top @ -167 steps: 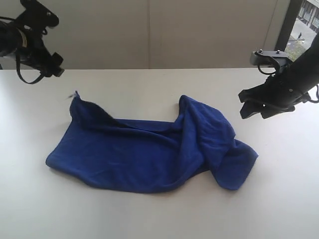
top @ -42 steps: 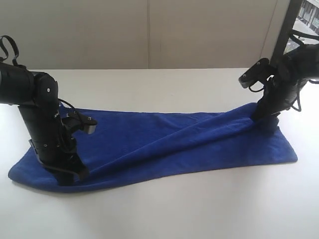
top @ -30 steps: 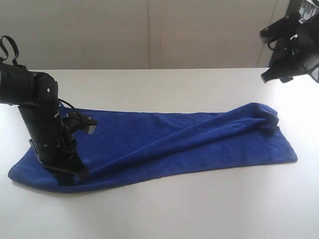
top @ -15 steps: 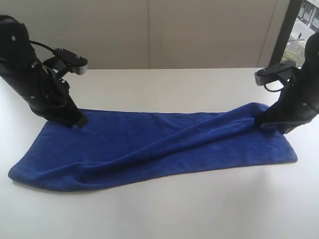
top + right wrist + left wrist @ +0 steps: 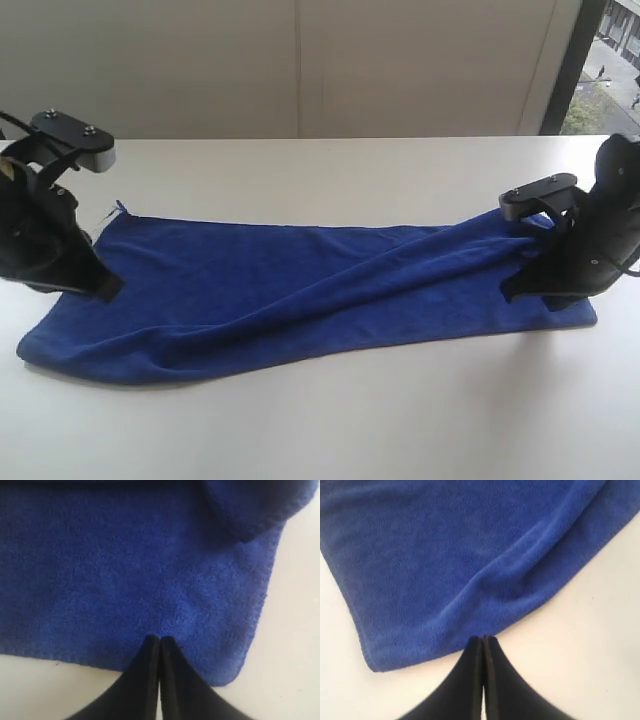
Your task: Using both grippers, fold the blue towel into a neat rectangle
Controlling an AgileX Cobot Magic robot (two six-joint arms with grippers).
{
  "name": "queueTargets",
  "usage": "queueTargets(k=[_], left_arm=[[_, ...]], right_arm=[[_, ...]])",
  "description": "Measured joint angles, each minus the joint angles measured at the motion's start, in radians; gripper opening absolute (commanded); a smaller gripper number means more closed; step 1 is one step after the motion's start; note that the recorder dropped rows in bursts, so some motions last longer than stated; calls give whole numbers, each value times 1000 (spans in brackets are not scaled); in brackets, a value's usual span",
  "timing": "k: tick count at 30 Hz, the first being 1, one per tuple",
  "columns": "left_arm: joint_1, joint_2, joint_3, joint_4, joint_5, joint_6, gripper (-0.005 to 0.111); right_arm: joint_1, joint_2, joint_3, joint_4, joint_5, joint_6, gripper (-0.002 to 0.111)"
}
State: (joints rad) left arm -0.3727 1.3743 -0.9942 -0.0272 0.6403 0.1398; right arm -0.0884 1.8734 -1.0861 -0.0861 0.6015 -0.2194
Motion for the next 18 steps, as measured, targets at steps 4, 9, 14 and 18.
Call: queueTargets(k=[4,9,14,18], left_arm=[[0,-78,76,0,-9,-17,0],[0,-142,127,0,-17,-27,0],[0,-165,136,0,-25,-29,0],[0,-165,136,0,-25,-31,0]], right_arm=[[0,38,0,0,-24,-2,0],[0,51,0,0,-32,-2,0],[0,51,-1,-12,29,-2,0],[0,51,0,-78,160,22,0]])
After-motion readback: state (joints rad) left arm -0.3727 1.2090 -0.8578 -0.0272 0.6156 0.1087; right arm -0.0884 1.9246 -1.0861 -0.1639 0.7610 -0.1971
